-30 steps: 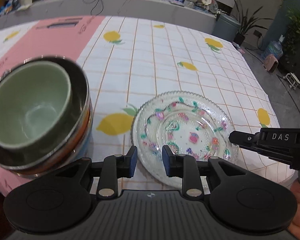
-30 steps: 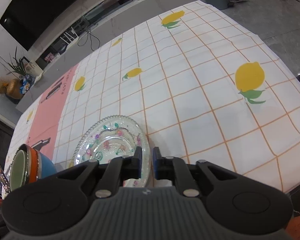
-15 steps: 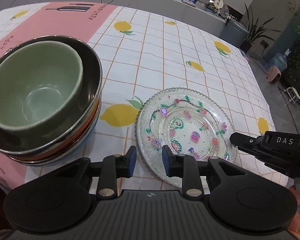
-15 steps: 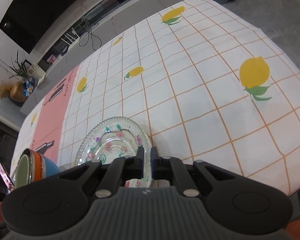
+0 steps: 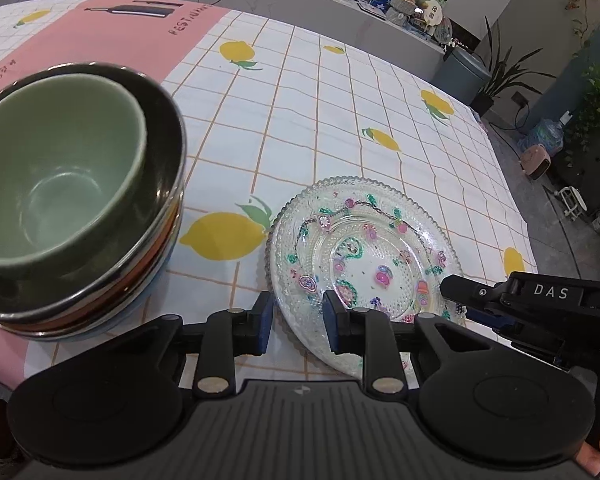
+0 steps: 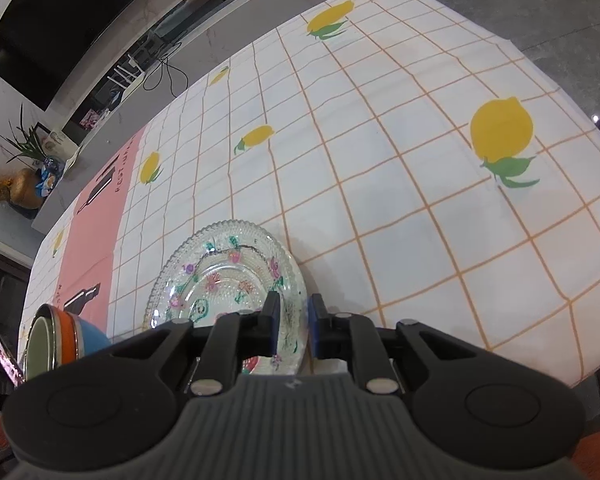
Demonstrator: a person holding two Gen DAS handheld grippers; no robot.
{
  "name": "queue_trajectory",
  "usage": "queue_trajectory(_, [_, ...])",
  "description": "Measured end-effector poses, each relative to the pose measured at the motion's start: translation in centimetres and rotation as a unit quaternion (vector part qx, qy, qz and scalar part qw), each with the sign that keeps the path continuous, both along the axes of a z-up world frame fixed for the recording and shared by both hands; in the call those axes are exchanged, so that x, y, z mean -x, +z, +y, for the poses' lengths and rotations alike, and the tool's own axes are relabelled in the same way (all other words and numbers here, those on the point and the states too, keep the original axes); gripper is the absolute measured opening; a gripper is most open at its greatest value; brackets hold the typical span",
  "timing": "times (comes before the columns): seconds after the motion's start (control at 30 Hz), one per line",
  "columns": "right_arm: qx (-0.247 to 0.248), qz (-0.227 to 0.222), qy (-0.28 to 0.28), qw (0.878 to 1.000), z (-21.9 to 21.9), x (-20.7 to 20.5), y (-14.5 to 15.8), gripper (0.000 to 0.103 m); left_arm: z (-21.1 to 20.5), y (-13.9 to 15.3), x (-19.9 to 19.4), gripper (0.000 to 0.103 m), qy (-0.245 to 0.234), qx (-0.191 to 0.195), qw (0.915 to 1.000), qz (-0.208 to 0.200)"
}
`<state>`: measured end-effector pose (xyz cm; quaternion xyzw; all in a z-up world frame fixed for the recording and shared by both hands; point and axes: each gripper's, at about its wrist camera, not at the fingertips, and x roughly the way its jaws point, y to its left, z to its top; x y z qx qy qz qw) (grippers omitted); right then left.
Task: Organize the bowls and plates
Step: 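Lower the flowered glass plate onto the painted plate and open both grippers, then move both grippers to the rim of the nested bowl stack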
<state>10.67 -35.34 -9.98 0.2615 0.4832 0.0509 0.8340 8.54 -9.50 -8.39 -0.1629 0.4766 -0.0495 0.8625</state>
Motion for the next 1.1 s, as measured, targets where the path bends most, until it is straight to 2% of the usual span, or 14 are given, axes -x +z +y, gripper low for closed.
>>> queue_trajectory(0.17, [0.004,-0.006,-0.004,1.0,-0.1,-0.5,0.0,0.013,-0.2,-0.1,-0.3,0.03,-0.001,-0.001,1.0,-0.008])
queue_trajectory(0.33, [0.015,-0.012,-0.003,1.0,0.2,-0.3,0.1,0.016,-0.5,0.3,0.1,0.029,-0.013,-0.022,0.9995,-0.018])
queue_trajectory(0.37, [0.027,-0.021,-0.005,0.999,0.5,-0.1,0.5,0.018,-0.7,0.5,0.3,0.029,-0.017,-0.029,0.9992,-0.024])
queue_trajectory(0.43, [0.057,-0.051,-0.005,0.997,1.1,0.7,1.5,0.036,-1.0,1.2,0.7,0.029,-0.029,-0.043,0.998,-0.035])
queue_trajectory(0.6, [0.107,-0.117,0.018,0.987,2.9,2.4,3.5,0.047,-1.3,4.1,2.0,0.032,-0.064,-0.066,0.9936,-0.064])
queue_trajectory(0.7, [0.122,-0.137,0.008,0.983,3.6,3.3,4.2,0.047,-0.9,6.5,3.1,0.039,-0.084,-0.067,0.9892,-0.1])
queue_trajectory(0.77, [0.129,-0.155,-0.004,0.979,4.0,4.1,4.9,0.047,-0.3,7.9,4.0,0.04,-0.092,-0.075,0.9847,-0.127])
queue_trajectory(0.9, [0.098,-0.168,-0.009,0.981,5.2,5.3,5.9,0.053,2.4,10.3,4.8,0.049,-0.096,-0.079,0.9788,-0.163])
queue_trajectory(1.1, [-0.001,-0.139,0.027,0.99,8.4,5.6,5.9,0.065,7.6,12.1,4.1,0.055,-0.051,-0.092,0.9805,-0.166])
